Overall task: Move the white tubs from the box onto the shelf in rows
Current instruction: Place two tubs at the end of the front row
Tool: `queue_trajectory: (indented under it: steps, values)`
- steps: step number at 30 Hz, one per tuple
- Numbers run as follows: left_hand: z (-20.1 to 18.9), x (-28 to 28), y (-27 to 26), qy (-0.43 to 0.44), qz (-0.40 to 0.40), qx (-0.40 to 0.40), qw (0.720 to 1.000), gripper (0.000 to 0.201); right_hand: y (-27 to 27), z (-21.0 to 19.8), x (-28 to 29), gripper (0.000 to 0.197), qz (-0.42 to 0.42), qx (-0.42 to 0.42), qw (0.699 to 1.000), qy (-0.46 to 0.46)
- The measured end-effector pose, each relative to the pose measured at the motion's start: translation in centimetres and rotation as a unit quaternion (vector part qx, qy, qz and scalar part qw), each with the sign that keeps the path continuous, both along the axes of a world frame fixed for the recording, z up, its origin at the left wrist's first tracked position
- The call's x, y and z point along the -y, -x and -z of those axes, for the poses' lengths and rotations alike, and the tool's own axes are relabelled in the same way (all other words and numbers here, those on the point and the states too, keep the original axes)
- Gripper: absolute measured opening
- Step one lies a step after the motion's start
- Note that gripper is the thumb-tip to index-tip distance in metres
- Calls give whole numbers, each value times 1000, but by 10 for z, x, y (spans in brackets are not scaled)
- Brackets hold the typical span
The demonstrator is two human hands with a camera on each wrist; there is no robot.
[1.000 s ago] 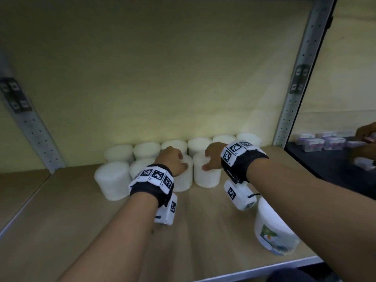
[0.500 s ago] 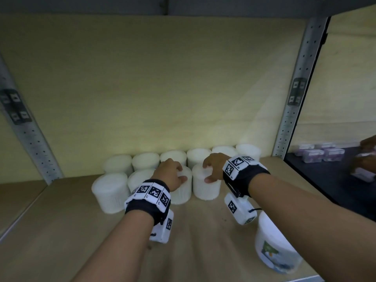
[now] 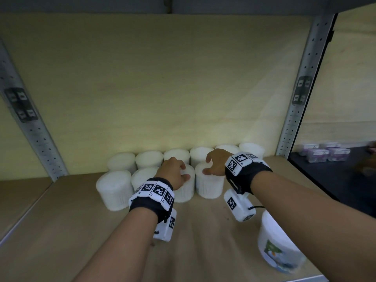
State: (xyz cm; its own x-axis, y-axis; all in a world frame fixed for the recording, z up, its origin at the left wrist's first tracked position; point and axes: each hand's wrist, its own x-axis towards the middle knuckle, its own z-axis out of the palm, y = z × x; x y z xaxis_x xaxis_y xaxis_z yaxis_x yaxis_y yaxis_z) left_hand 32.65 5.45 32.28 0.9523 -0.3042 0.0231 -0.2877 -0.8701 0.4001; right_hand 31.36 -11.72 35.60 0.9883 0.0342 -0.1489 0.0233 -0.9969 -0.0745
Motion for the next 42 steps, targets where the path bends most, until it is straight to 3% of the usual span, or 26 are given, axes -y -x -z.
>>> queue_trajectory:
  steps: [3, 9, 18, 24, 29, 42]
  values:
    - [0, 1, 0, -3, -1, 2, 1000, 43, 1, 8, -1, 65, 6, -6, 999, 31]
    - [1, 1, 0, 0, -2, 5, 1000, 43, 2, 6, -3, 58, -3, -6, 999, 31]
    - [3, 1, 0, 3, 0, 8, 1000, 42, 5, -1, 4, 58, -33, -48, 998, -24]
    - [5, 0, 0, 7, 2, 10, 1000, 42, 7, -3, 4, 54, 2, 21, 999, -32]
    - [6, 1, -1, 9, 3, 14, 1000, 41, 10, 4, -1, 58, 11, 8, 1000, 16]
    - [8, 1, -2, 6, 5, 17, 1000, 40, 12, -1, 1, 52, -13, -13, 1000, -11]
